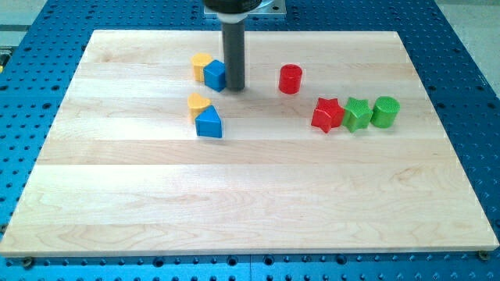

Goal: Place the red circle to the left of the red star

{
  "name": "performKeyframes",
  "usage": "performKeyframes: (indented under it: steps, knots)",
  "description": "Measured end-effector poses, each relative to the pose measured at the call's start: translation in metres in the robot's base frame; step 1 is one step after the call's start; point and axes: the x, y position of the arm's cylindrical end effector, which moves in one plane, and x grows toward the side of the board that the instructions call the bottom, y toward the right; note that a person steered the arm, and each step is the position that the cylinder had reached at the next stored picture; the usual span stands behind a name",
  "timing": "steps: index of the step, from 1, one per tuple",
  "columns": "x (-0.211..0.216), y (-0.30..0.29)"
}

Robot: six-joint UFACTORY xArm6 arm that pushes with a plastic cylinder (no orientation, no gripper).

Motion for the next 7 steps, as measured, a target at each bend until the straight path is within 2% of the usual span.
performKeyframes:
  steps: [1, 2, 3, 4, 5, 7]
  knots:
    - [-0.015, 0.048]
    - [-0.005, 0.070]
    - [0.031, 0.071]
    - [0.008, 0.088]
    - [0.010, 0.110]
    - [0.053, 0.067]
